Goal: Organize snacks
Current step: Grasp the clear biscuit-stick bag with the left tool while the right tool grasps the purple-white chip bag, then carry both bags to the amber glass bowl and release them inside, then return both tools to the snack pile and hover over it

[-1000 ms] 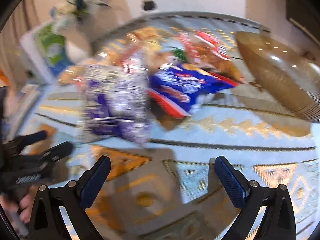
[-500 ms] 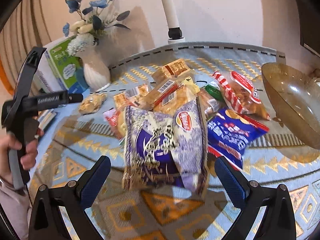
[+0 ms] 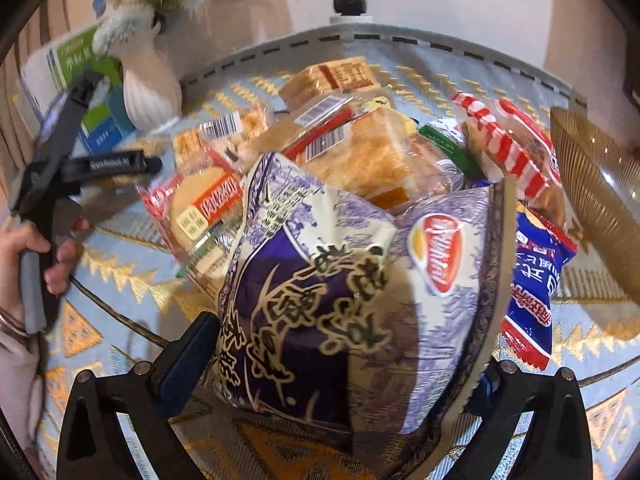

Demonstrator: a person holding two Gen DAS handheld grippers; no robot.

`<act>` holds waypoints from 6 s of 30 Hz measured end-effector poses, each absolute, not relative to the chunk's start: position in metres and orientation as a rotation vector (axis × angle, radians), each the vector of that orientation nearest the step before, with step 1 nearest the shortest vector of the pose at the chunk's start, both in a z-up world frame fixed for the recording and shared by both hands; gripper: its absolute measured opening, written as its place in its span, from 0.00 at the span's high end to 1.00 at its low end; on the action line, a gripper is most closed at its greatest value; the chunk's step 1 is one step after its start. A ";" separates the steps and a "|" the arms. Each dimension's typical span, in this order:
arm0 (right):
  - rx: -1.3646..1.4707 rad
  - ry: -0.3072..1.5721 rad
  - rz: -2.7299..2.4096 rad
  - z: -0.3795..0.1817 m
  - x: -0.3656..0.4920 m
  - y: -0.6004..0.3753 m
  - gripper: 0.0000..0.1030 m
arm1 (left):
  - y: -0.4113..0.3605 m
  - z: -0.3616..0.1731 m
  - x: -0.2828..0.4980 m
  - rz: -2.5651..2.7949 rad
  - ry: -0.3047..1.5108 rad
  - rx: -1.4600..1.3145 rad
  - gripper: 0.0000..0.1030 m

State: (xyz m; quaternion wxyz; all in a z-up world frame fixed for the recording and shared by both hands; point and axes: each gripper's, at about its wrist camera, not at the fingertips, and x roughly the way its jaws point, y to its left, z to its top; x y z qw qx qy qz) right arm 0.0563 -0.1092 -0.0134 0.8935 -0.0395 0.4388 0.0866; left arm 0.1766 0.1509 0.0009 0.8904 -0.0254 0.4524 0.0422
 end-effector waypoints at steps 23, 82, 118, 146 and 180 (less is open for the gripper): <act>0.137 0.808 0.313 -0.002 0.047 -0.127 0.01 | 0.151 0.001 0.175 0.096 0.939 -0.057 0.00; 0.501 0.566 0.453 0.100 0.025 -0.289 0.32 | 0.023 0.121 0.080 0.087 0.695 -0.009 0.25; 0.519 0.802 0.081 0.096 0.097 -0.440 0.04 | -0.252 0.108 0.134 -0.418 0.777 0.211 0.02; 0.327 0.757 0.292 0.092 0.056 -0.221 0.01 | 0.014 0.090 0.109 -0.062 0.828 0.051 0.02; 0.224 0.816 0.159 -0.012 0.068 -0.230 0.00 | 0.015 0.002 0.112 -0.104 0.957 0.063 0.00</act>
